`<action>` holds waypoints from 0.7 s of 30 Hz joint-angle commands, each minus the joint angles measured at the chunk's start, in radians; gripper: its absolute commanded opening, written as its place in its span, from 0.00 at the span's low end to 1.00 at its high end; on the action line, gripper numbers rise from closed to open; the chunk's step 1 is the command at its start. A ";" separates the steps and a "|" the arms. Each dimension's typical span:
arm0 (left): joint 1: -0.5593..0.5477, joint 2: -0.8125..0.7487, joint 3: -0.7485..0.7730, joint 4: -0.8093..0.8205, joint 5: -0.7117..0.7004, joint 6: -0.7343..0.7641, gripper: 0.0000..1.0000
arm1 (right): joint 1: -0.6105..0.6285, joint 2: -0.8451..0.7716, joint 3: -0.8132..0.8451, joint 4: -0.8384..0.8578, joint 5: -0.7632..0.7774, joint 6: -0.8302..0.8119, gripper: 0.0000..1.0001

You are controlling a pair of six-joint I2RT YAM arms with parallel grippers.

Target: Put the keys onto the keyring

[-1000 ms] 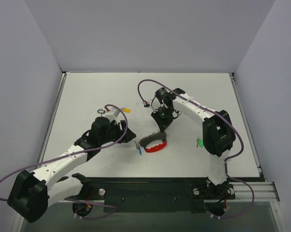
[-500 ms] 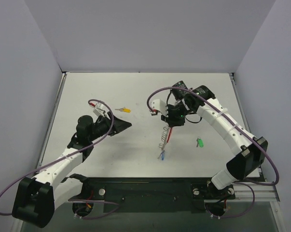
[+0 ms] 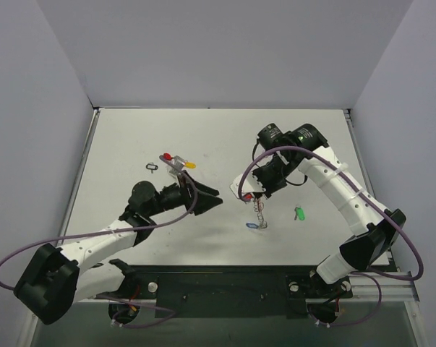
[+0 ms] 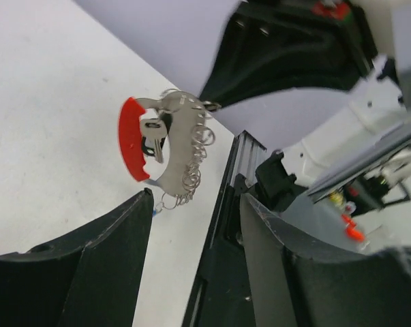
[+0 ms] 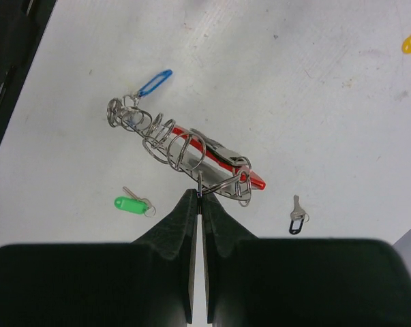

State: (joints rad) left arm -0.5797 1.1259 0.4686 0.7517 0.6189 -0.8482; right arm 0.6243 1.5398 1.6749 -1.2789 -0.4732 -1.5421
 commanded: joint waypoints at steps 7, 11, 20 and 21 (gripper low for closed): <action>-0.187 -0.066 -0.070 0.231 -0.130 0.923 0.65 | 0.046 -0.026 0.023 -0.241 -0.120 -0.167 0.00; -0.195 0.017 -0.007 0.261 -0.064 0.960 0.59 | 0.060 -0.014 0.029 -0.246 -0.131 -0.168 0.00; -0.236 0.146 0.085 0.282 -0.024 0.966 0.45 | 0.063 -0.006 0.043 -0.246 -0.148 -0.167 0.00; -0.243 0.152 0.091 0.284 -0.018 0.968 0.45 | 0.066 -0.004 0.043 -0.249 -0.150 -0.168 0.00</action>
State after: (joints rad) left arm -0.8062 1.2591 0.4965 0.9539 0.5632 0.0856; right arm 0.6823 1.5387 1.6863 -1.2945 -0.5705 -1.6855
